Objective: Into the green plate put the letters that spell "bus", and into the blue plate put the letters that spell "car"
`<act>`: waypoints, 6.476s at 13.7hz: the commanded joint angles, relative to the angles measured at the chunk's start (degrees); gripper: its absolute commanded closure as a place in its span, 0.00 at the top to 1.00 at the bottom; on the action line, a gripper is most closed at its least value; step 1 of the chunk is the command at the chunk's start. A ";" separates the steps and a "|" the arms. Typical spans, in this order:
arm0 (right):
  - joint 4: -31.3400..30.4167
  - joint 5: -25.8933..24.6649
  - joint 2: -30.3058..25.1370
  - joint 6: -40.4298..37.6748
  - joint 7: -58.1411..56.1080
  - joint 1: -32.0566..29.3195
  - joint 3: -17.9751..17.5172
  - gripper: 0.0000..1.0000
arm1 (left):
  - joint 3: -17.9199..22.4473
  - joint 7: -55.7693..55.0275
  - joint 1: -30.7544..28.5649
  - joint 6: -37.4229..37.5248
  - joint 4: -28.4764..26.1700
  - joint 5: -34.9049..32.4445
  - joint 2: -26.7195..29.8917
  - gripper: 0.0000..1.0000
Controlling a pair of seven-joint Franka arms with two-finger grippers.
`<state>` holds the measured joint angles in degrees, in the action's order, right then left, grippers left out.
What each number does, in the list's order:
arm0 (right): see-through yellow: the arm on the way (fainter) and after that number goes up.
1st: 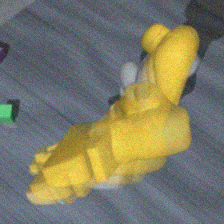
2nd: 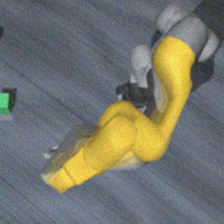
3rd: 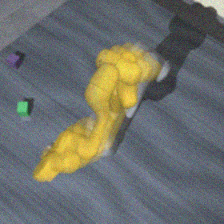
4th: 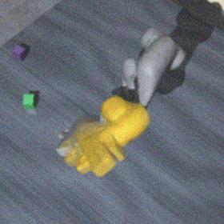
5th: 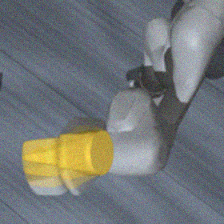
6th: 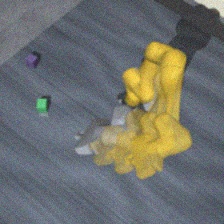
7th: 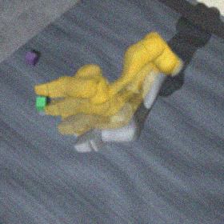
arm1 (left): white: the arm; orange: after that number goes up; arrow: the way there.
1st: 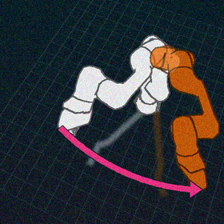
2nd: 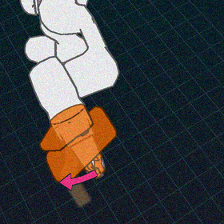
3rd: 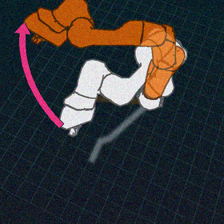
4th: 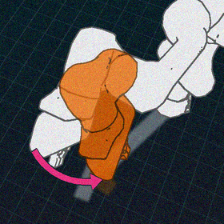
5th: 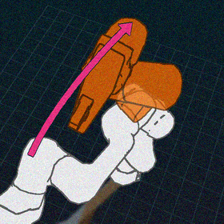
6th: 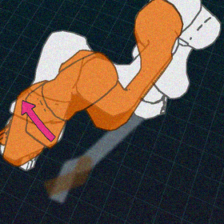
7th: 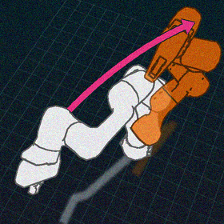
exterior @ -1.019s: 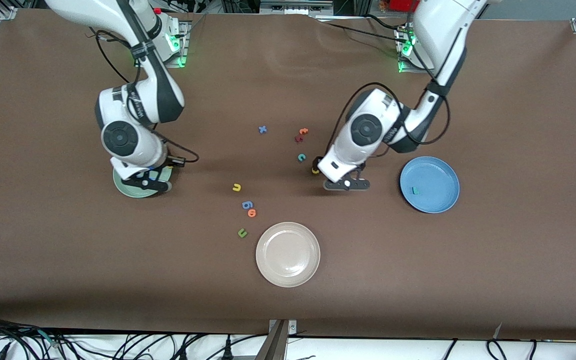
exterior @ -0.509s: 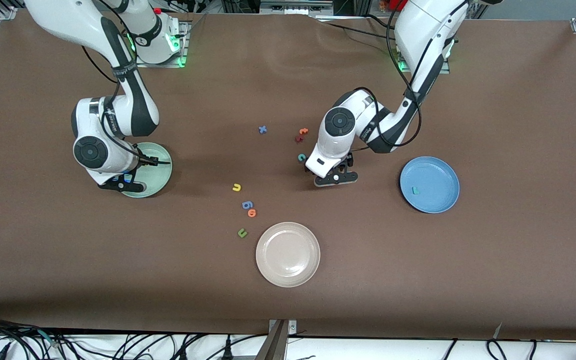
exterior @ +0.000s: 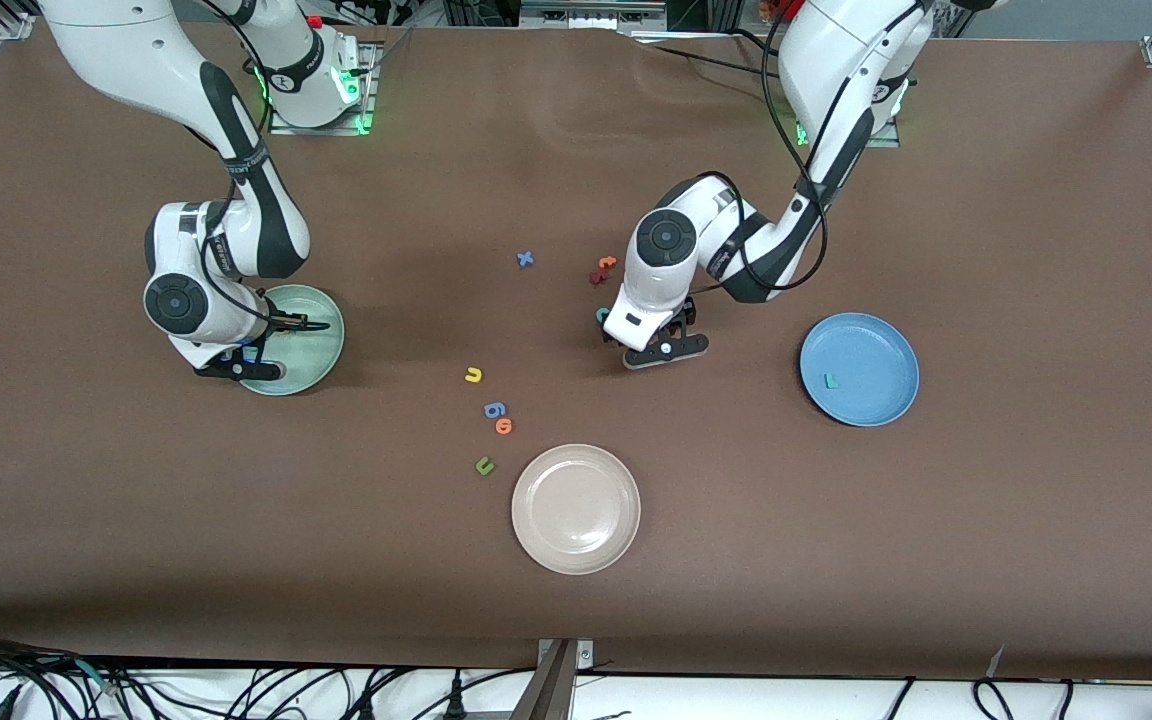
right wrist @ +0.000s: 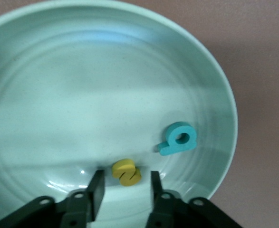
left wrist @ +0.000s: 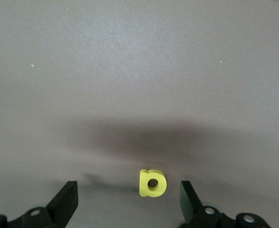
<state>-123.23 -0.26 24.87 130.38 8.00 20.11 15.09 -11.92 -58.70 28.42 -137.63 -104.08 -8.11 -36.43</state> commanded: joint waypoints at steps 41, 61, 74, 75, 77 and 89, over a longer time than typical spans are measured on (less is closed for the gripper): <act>24.17 -1.50 16.26 8.49 43.77 10.03 -16.67 0.71 | 0.40 -11.70 1.72 1.48 6.17 -1.12 -4.44 0.27; 23.65 -1.50 3.18 -15.92 31.92 9.77 -8.69 0.09 | 0.40 62.82 -27.10 35.59 13.47 2.39 0.75 0.24; -1.03 1.75 -7.03 -5.51 13.72 9.42 1.51 0.09 | 0.05 70.25 -30.80 36.82 12.85 1.69 0.22 1.00; -1.75 1.76 -6.68 -4.53 13.45 9.33 1.61 0.10 | -0.38 65.78 -30.01 36.65 13.02 2.73 0.22 1.00; -2.10 2.02 -6.33 -4.17 13.44 9.42 1.61 0.10 | -3.63 59.26 -29.57 36.38 12.76 4.85 0.92 1.00; 0.86 2.02 -6.41 -6.77 10.02 8.36 1.87 0.99 | -18.93 11.99 -24.39 7.13 -5.59 2.85 5.66 1.00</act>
<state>-124.09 0.42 20.36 127.18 19.60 28.55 16.80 -31.11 -39.68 2.57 -126.81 -105.26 -3.62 -34.30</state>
